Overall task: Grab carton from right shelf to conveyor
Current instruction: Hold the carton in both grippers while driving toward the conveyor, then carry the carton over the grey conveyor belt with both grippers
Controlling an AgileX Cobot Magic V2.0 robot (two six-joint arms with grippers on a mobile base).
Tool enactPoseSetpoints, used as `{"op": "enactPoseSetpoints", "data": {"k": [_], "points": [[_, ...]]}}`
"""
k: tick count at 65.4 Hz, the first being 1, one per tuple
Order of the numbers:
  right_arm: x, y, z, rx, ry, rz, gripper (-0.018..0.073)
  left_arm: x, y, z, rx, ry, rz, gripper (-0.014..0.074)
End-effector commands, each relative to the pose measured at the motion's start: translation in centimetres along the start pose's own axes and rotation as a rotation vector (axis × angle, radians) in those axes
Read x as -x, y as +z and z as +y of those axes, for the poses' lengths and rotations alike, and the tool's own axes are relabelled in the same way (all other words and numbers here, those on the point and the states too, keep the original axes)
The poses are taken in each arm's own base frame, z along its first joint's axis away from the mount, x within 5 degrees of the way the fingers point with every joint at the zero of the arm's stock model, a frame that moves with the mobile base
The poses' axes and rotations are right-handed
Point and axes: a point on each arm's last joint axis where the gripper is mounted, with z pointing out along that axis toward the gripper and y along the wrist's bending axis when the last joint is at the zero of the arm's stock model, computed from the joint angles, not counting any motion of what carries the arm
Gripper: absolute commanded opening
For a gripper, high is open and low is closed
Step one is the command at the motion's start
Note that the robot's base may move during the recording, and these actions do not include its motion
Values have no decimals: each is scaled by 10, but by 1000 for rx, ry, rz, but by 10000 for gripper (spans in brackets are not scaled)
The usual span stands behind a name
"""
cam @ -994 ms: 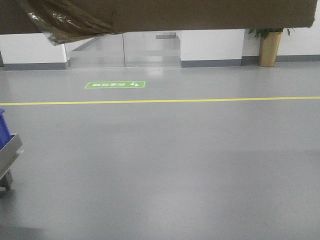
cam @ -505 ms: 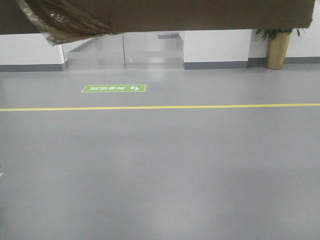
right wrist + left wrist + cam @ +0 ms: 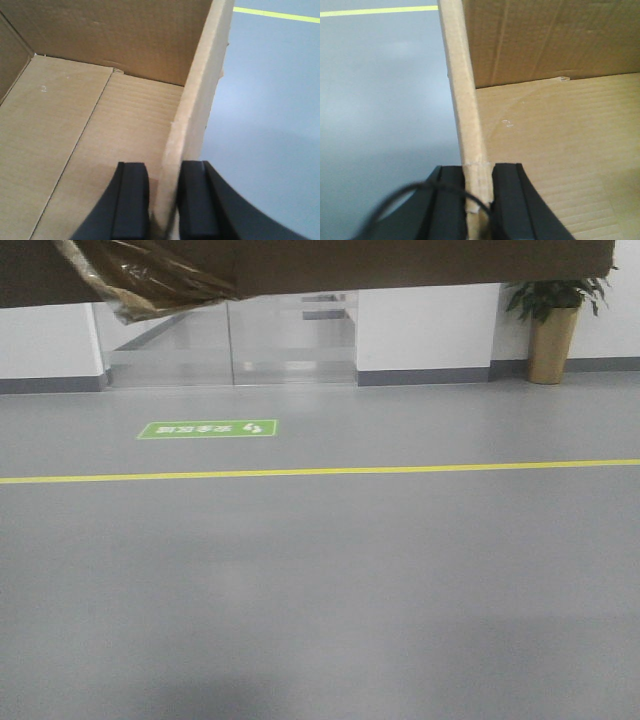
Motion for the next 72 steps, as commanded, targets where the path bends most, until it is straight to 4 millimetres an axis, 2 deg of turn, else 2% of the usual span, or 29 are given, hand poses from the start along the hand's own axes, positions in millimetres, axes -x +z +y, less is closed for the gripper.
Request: {"op": "enactPoseSetpoints", "data": {"k": [1, 72], "points": [[5, -9, 4, 48, -2, -66, -67, 6, -6, -3, -35, 12, -70, -16], [5, -9, 4, 48, -2, -66, -67, 8, -6, 6, 69, 69, -95, -16]]}}
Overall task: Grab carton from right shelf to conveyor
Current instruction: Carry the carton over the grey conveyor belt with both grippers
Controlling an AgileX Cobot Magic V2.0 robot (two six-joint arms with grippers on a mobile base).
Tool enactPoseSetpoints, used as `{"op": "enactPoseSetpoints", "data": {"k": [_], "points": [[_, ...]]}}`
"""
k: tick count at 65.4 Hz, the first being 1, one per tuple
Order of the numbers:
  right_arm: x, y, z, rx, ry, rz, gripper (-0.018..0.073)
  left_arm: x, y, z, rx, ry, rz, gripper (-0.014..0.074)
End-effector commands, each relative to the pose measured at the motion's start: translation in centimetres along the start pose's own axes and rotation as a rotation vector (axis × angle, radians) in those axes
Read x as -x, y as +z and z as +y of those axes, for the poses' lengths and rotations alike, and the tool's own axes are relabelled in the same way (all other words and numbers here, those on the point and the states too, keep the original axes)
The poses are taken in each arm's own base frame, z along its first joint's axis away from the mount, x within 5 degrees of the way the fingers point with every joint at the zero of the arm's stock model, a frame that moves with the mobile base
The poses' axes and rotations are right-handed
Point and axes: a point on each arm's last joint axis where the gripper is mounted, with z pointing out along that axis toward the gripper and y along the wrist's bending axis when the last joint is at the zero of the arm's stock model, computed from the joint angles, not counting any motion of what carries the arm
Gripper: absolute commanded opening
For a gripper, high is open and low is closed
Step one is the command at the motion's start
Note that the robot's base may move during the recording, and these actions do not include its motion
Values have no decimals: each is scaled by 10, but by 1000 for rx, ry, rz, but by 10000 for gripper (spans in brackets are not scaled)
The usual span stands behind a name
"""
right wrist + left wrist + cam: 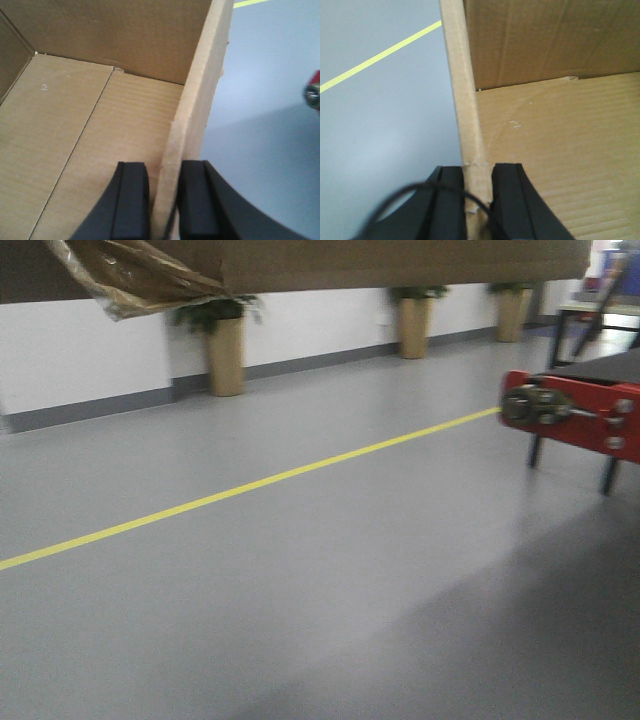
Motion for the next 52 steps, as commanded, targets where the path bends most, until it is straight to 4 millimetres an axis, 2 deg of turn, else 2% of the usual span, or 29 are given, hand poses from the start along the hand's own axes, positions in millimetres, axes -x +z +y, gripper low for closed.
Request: {"op": "enactPoseSetpoints", "data": {"k": [1, 52], "points": [[4, -10, 3, 40, -4, -53, -67, 7, -6, 2, 19, 38, -75, -16], [4, -10, 3, 40, -4, -53, -67, 7, -6, 5, 53, 57, -83, -16]]}}
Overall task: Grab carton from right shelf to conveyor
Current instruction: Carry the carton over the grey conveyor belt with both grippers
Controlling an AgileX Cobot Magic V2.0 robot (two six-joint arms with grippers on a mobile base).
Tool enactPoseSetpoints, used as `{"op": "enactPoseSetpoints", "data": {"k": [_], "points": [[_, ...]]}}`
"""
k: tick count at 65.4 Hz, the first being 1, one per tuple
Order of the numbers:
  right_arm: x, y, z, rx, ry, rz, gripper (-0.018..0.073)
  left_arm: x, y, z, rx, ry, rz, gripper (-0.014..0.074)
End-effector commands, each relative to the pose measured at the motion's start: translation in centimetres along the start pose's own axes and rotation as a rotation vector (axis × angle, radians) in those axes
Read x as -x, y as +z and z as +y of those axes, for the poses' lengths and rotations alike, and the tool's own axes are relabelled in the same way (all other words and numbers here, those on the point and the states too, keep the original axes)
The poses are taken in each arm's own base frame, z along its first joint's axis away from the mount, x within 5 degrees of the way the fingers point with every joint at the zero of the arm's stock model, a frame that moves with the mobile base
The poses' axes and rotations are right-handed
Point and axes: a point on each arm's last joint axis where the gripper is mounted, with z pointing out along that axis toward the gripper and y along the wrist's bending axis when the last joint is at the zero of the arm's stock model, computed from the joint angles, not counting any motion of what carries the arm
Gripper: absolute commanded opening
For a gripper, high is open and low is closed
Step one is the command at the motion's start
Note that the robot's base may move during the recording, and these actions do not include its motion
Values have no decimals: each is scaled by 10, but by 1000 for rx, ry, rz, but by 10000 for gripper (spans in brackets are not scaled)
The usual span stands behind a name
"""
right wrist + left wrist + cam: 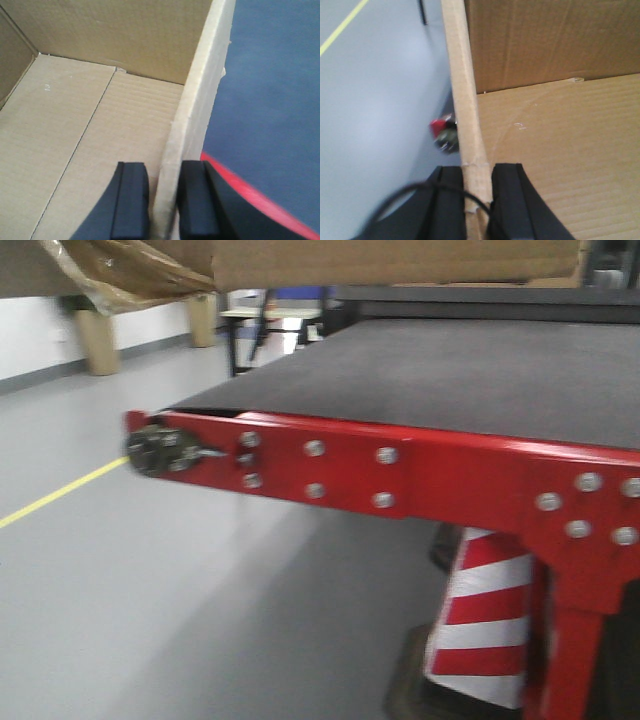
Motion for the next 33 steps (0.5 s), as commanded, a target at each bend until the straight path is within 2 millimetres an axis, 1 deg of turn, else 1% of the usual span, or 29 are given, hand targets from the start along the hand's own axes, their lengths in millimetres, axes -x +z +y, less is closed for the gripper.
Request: {"op": "enactPoseSetpoints", "data": {"k": [1, 33], "points": [[3, -11, 2, 31, -8, -47, -67, 6, -6, 4, 30, 41, -70, -16], [3, -11, 2, 31, -8, -47, -67, 7, -6, 4, 40, 46, -72, -16]]}}
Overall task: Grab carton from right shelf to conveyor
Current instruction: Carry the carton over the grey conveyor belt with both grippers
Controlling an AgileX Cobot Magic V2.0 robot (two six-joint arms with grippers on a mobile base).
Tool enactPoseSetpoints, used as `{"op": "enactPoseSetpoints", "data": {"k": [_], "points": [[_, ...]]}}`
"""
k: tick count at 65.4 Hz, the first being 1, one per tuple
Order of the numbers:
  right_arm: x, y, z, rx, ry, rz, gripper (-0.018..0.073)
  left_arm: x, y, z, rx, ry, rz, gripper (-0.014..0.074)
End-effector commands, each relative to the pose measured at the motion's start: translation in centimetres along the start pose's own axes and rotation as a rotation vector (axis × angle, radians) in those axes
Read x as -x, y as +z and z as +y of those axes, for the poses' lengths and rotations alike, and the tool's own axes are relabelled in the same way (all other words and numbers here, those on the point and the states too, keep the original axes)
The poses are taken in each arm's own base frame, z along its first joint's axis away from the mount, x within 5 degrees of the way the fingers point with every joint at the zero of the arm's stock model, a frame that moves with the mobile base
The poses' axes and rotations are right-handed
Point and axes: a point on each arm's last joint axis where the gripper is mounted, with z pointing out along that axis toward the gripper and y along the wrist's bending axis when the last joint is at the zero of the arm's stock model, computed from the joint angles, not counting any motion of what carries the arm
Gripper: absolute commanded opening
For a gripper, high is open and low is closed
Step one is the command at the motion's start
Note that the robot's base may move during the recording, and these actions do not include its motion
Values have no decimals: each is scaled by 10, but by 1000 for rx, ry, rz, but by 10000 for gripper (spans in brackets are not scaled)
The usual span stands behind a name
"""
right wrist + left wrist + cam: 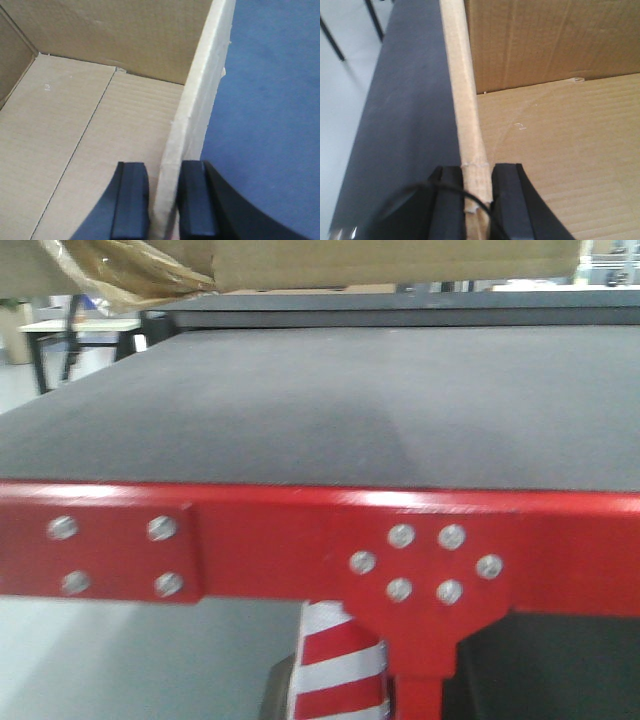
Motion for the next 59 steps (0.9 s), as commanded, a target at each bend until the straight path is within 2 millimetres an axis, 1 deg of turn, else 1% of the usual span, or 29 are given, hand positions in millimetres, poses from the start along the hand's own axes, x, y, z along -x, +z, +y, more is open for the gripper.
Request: {"op": "enactPoseSetpoints", "data": {"k": [1, 59], "points": [[3, -11, 2, 31, -8, -47, -67, 6, -6, 4, 36, 42, -71, -16], [3, -11, 2, 31, -8, -47, -67, 9, -4, 5, 50, 55, -96, -16]]}}
